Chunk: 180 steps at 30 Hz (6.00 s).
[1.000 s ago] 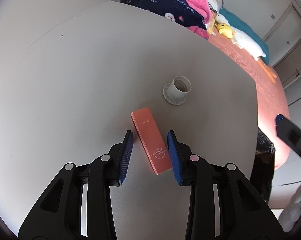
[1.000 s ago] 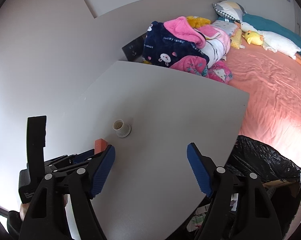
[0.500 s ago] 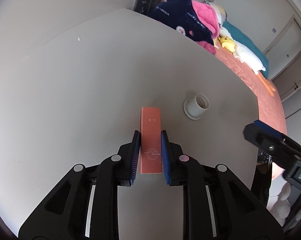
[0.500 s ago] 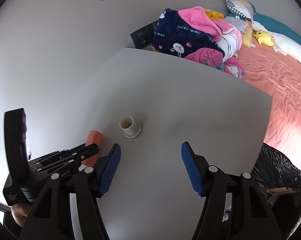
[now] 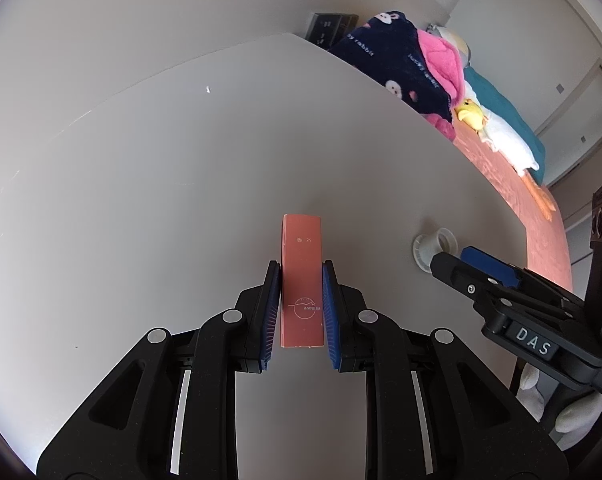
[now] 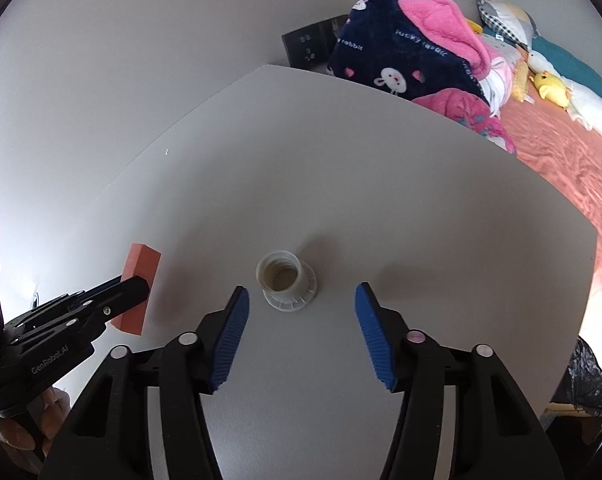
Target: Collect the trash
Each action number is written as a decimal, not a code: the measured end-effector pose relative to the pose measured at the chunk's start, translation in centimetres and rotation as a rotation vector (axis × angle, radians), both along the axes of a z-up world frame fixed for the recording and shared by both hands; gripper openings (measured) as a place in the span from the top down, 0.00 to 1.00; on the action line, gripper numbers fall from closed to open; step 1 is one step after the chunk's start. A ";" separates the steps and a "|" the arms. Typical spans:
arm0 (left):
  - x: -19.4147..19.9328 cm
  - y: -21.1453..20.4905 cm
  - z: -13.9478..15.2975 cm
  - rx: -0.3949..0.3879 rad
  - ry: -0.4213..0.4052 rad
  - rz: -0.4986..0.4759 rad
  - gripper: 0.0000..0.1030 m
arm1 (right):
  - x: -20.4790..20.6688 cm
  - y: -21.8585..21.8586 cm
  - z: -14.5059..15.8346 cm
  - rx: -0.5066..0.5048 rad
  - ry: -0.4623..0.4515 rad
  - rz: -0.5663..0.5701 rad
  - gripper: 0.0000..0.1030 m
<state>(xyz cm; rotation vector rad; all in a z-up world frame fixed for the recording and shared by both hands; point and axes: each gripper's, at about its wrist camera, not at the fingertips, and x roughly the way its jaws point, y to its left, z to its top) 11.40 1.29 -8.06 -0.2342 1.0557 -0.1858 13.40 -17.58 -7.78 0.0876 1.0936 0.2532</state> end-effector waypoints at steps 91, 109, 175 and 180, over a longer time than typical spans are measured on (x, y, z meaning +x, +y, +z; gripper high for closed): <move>-8.6 -24.2 8.2 -0.073 -0.095 -0.567 0.80 | -19.7 -22.0 13.1 0.057 -0.227 -0.407 0.70; -10.8 -30.4 8.5 -0.124 -0.068 -0.741 0.80 | -23.7 -27.4 14.2 0.051 -0.259 -0.539 0.70; -11.9 -29.6 8.8 0.003 -0.148 -0.718 0.06 | -25.5 -27.5 15.3 0.054 -0.289 -0.544 0.30; -12.0 -29.5 8.8 0.019 -0.150 -0.706 0.06 | -25.4 -27.4 15.3 0.053 -0.288 -0.540 0.30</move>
